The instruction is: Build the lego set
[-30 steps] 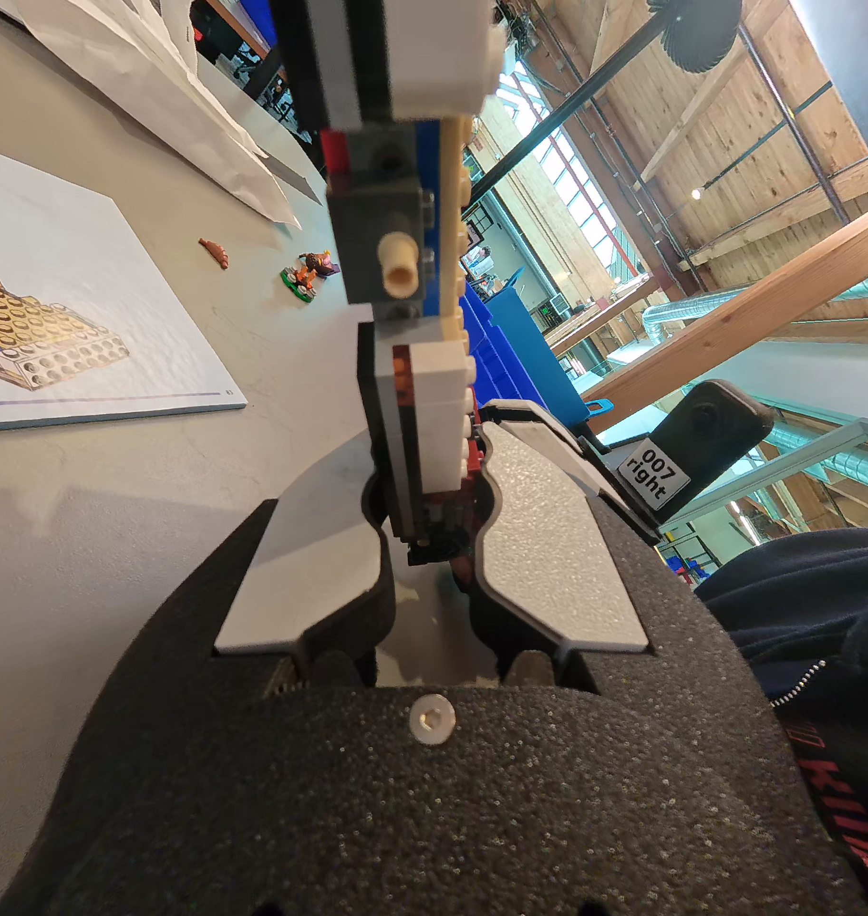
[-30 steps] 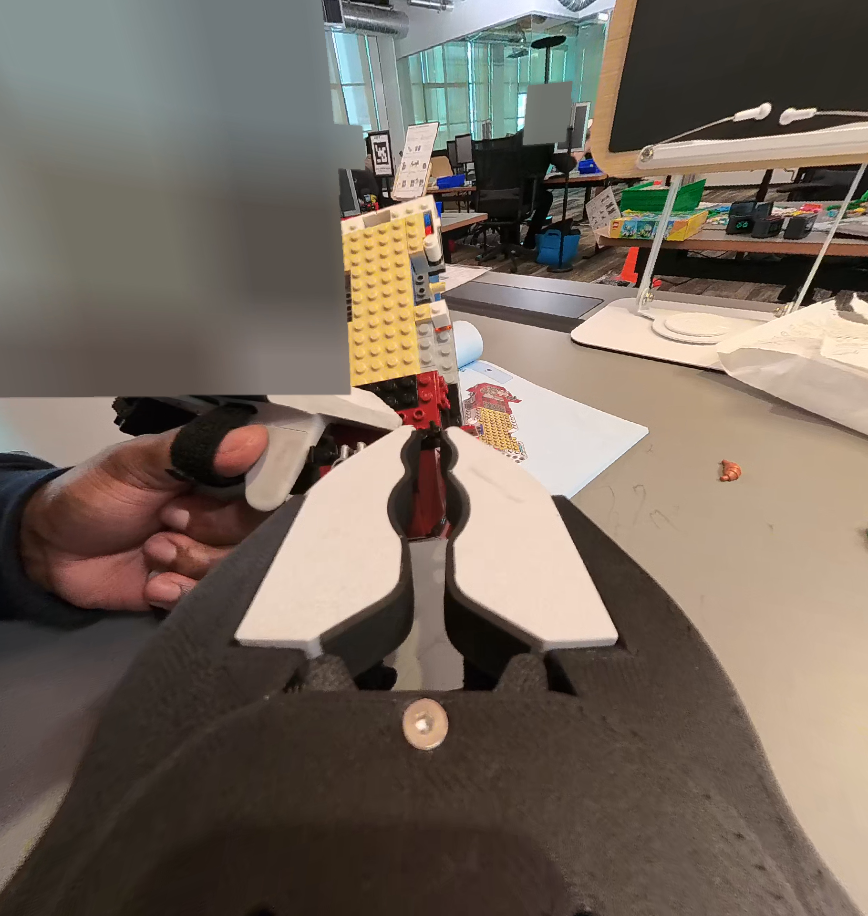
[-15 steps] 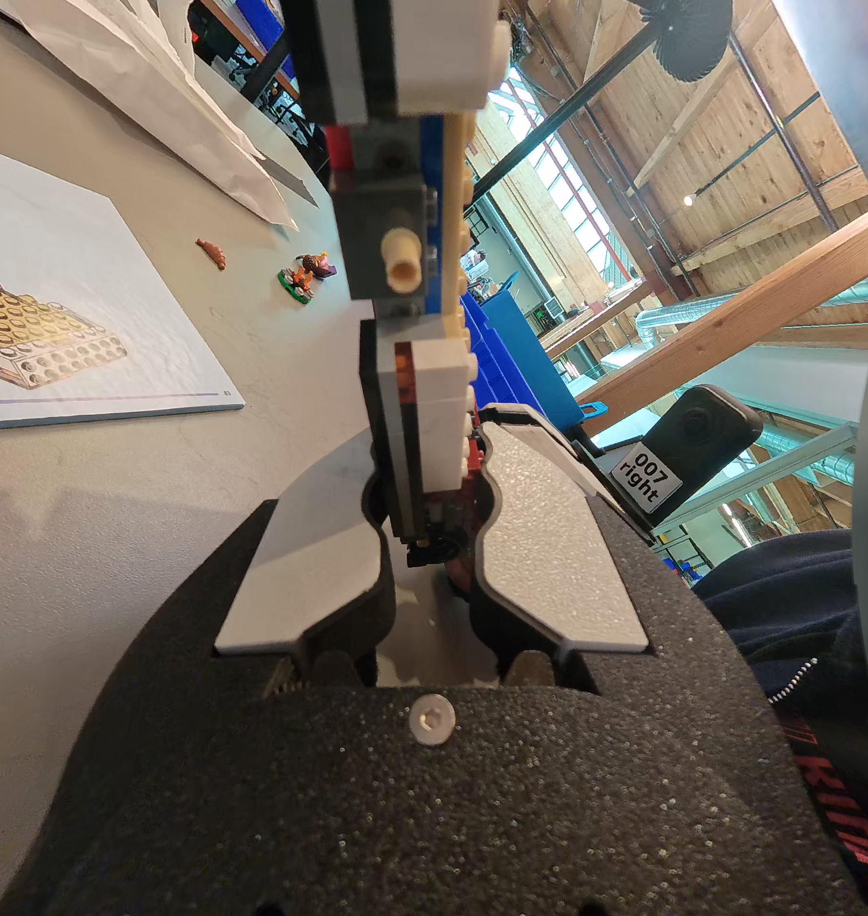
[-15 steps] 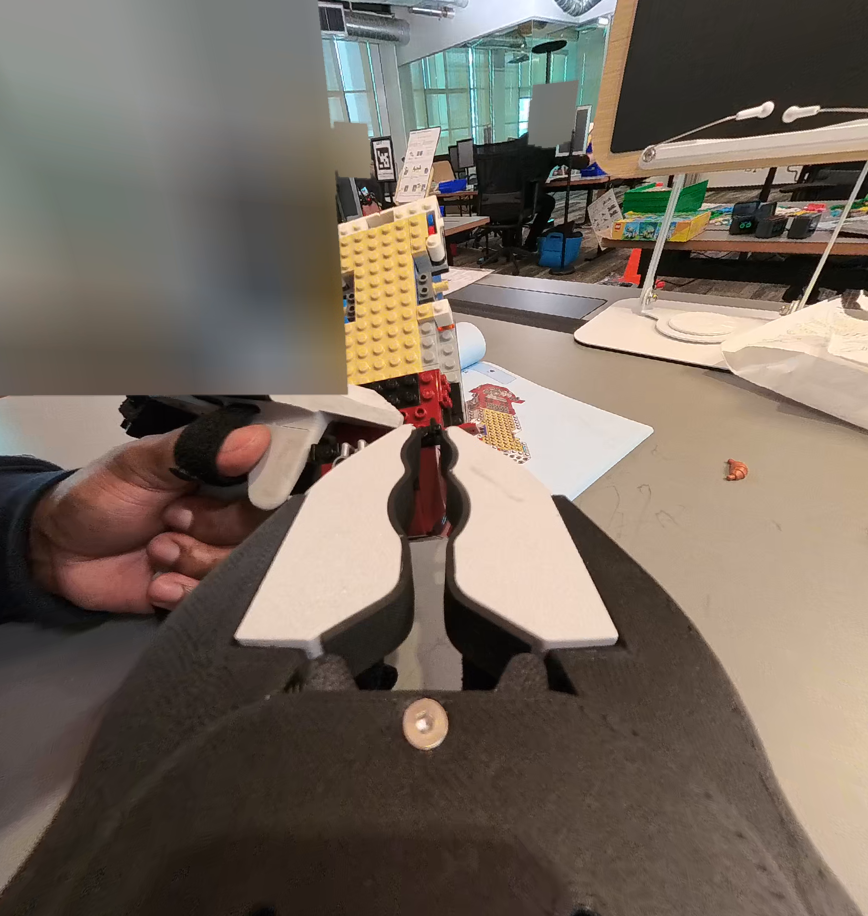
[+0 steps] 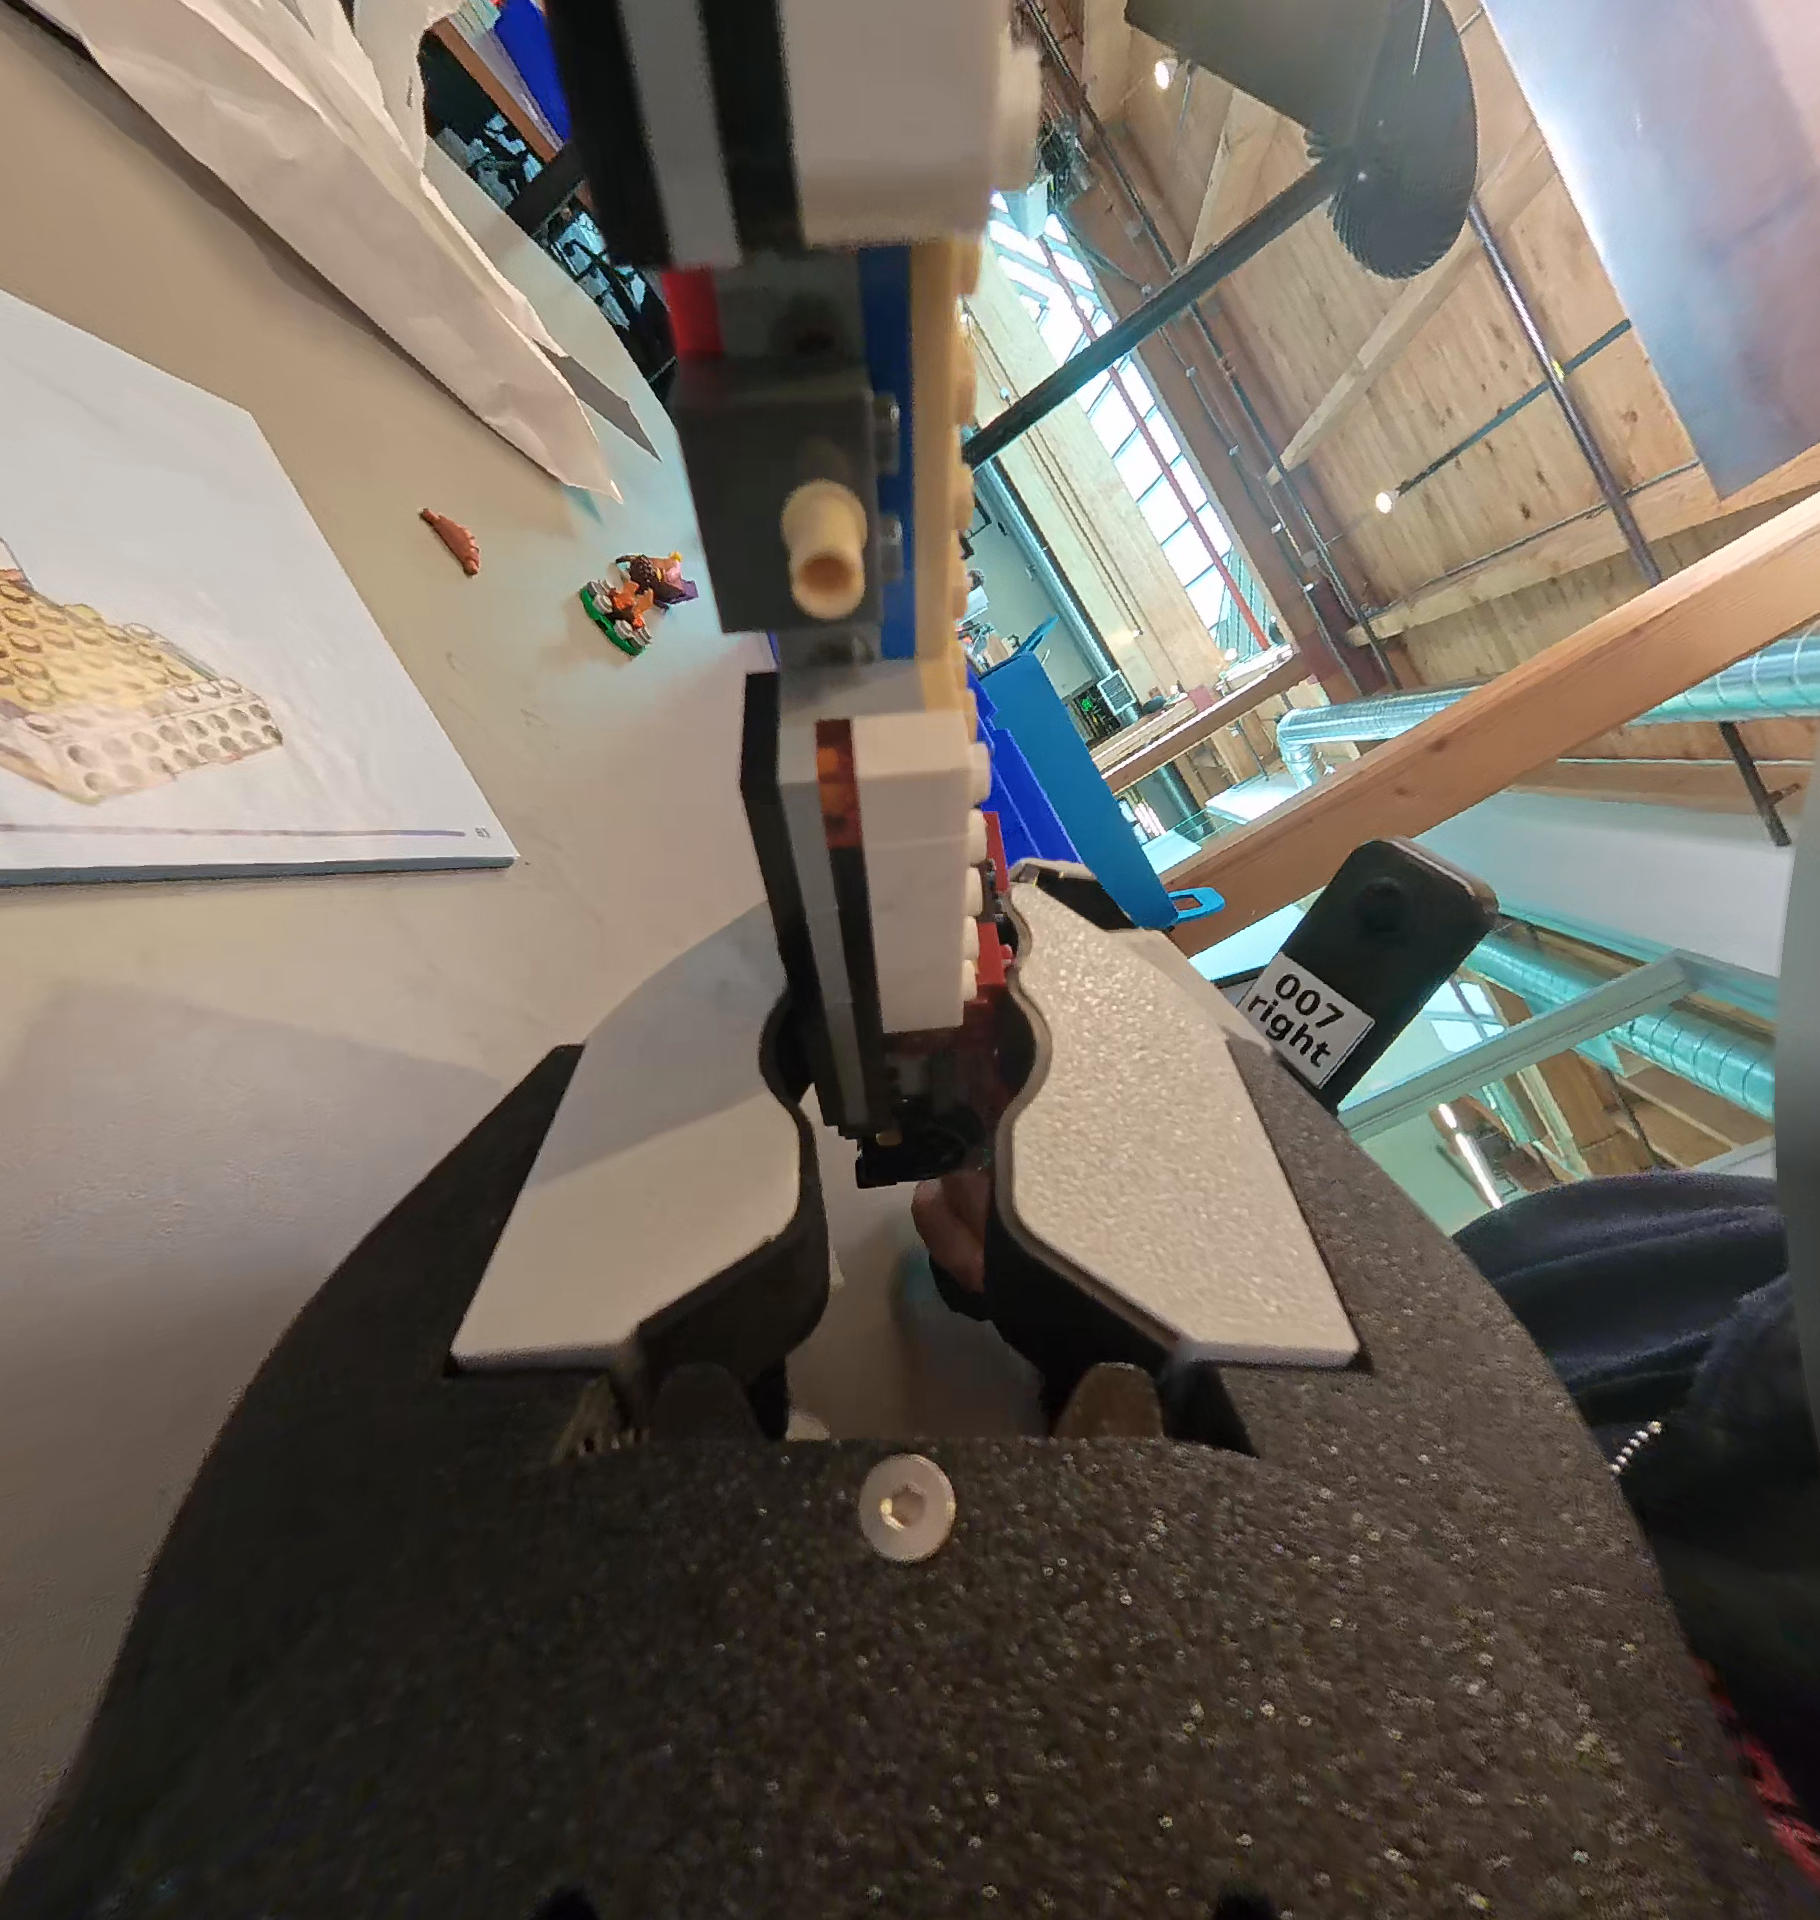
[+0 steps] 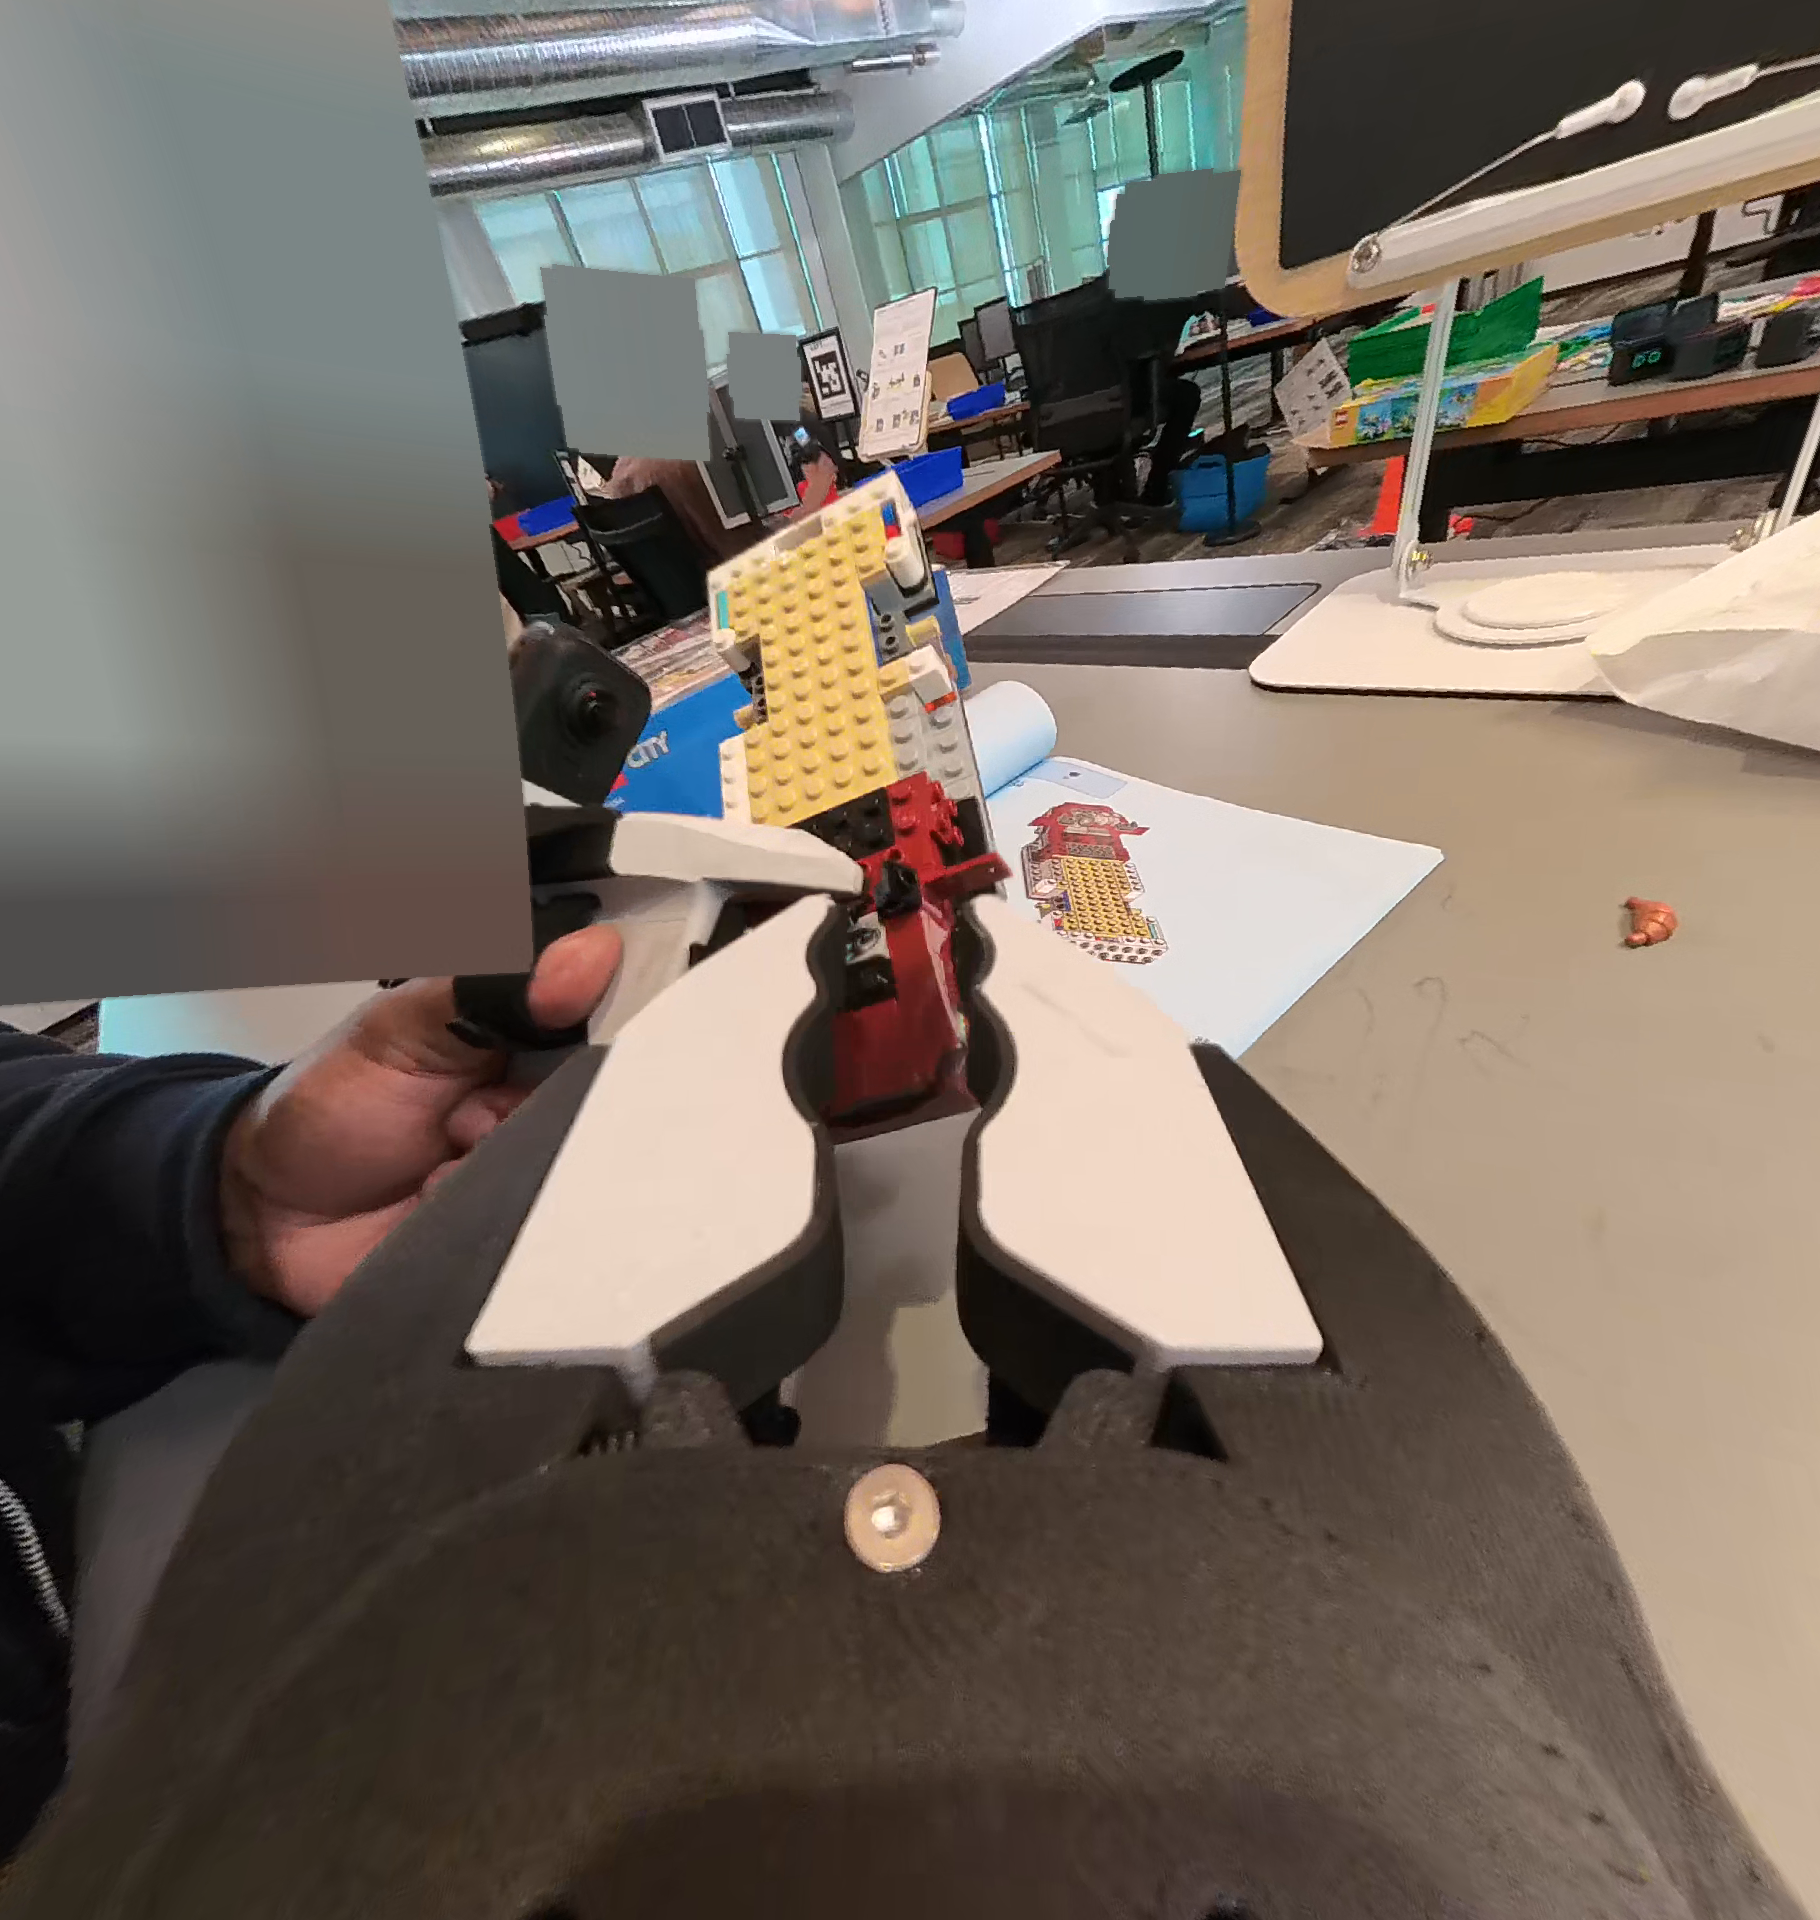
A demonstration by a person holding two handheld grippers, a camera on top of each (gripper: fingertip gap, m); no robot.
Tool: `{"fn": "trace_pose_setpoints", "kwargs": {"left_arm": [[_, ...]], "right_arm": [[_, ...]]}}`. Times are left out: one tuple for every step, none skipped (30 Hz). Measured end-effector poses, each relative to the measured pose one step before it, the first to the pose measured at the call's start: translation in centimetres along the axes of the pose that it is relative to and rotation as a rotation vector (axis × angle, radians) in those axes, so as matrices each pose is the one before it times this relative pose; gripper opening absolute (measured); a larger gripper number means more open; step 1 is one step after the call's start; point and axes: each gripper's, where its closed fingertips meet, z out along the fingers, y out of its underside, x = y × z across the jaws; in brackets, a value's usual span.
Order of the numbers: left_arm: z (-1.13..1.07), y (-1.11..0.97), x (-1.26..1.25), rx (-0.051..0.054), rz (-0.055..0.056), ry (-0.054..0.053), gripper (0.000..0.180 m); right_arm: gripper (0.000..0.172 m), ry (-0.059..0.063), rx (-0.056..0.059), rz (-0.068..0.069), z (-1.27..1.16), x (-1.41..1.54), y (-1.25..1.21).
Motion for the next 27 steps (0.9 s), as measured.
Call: {"fn": "trace_pose_setpoints", "kwargs": {"left_arm": [[0.058,0.115,0.104,-0.0051,0.0135,-0.0006,0.032],[0.054,0.094,0.115,-0.0039,0.0116,0.001,0.032],[0.046,0.066,0.102,-0.0026,0.0096,0.0011,0.032],[0.031,0.071,0.057,-0.0032,0.0071,0.0001,0.032],[0.036,0.055,0.01,-0.0032,0.0038,-0.0015,0.032],[0.027,0.043,0.026,-0.0032,0.0005,0.0024,0.032],[0.022,0.022,0.037,-0.0018,0.0019,0.0022,0.032],[0.011,0.031,0.037,-0.0018,0.004,-0.0001,0.032],[0.039,0.06,0.028,-0.0037,0.0047,-0.0006,0.032],[0.031,0.08,0.015,-0.0048,0.0036,-0.0016,0.032],[0.028,0.06,0.004,-0.0036,0.0016,-0.0004,0.032],[0.002,0.008,0.004,-0.0006,0.0007,-0.0002,0.032],[-0.001,0.001,-0.021,-0.0001,0.0,-0.0016,0.032],[-0.007,-0.006,-0.013,-0.0004,-0.0015,-0.0002,0.032],[-0.003,0.01,-0.04,-0.0007,-0.0015,-0.002,0.032],[-0.007,0.001,-0.014,-0.0001,-0.0009,-0.0006,0.032],[-0.002,-0.014,-0.01,0.0005,-0.0002,-0.0005,0.032],[-0.005,0.01,-0.006,-0.0007,-0.0005,-0.0007,0.032],[0.004,0.009,0.007,-0.0005,-0.0007,0.0011,0.032],[-0.01,-0.011,0.031,0.0003,-0.0014,0.0029,0.032],[-0.016,-0.012,0.03,0.0003,-0.002,0.0035,0.032],[-0.022,-0.002,0.035,-0.0004,-0.0024,0.0037,0.032],[-0.008,-0.01,0.068,0.0003,-0.0063,0.0068,0.032],[-0.003,-0.015,0.092,0.0021,-0.0113,0.0107,0.032],[0.011,0.026,0.076,0.0017,-0.0152,0.01,0.032],[-0.006,0.014,0.042,0.0027,-0.0167,0.0083,0.032],[0.0,0.019,0.07,0.003,-0.0147,0.0099,0.032]], "right_arm": [[0.02,-0.0044,-0.0012,0.0071,0.005,-0.032,-0.007],[0.02,-0.0021,-0.0022,0.0044,0.017,0.01,0.027],[0.02,-0.0002,-0.0027,0.0046,0.017,0.054,0.037],[0.021,-0.0016,-0.0003,0.0049,-0.004,0.047,0.025],[0.02,-0.0006,0.0022,0.0074,-0.02,0.078,-0.018],[0.019,-0.0026,0.0033,0.0078,-0.033,0.049,-0.042],[0.017,-0.0042,0.006,0.0063,-0.04,0.008,-0.089],[0.015,-0.0036,0.0035,0.0036,-0.024,0.0,-0.047],[0.013,-0.0024,0.0012,-0.0011,0.002,-0.004,-0.023],[0.01,-0.0028,0.0028,-0.0047,-0.008,-0.053,-0.04],[0.008,-0.0019,0.0033,-0.0069,-0.01,-0.057,-0.046],[0.007,0.0003,0.0013,-0.011,0.007,-0.056,-0.014],[0.006,0.0053,0.0006,-0.0133,0.009,0.009,0.009],[0.007,0.0042,-0.0003,-0.012,0.015,0.006,0.023],[0.006,0.0037,-0.0015,-0.0075,0.015,0.016,0.033],[0.006,0.0007,0.0005,-0.0062,0.001,-0.014,0.013],[0.006,0.0005,0.0001,-0.0059,0.006,0.02,0.016],[0.006,0.0008,0.0,-0.0054,-0.007,0.014,0.02],[0.006,-0.0003,0.0019,-0.006,-0.014,-0.003,-0.003],[0.005,-0.0008,0.0028,-0.0059,-0.002,-0.034,-0.019],[0.006,-0.0008,0.0029,-0.0043,-0.001,-0.043,-0.011],[0.006,-0.0015,0.0043,-0.0053,-0.009,-0.034,-0.042],[0.006,-0.0036,0.006,-0.0041,-0.016,-0.063,-0.046],[0.006,-0.0052,0.0076,-0.0036,-0.032,-0.065,-0.082],[0.006,-0.0041,0.0059,-0.0068,-0.027,-0.048,-0.045],[0.006,-0.0032,0.0046,-0.0081,-0.017,-0.033,-0.039],[0.005,-0.003,0.0068,-0.0094,-0.018,-0.061,-0.069]]}}
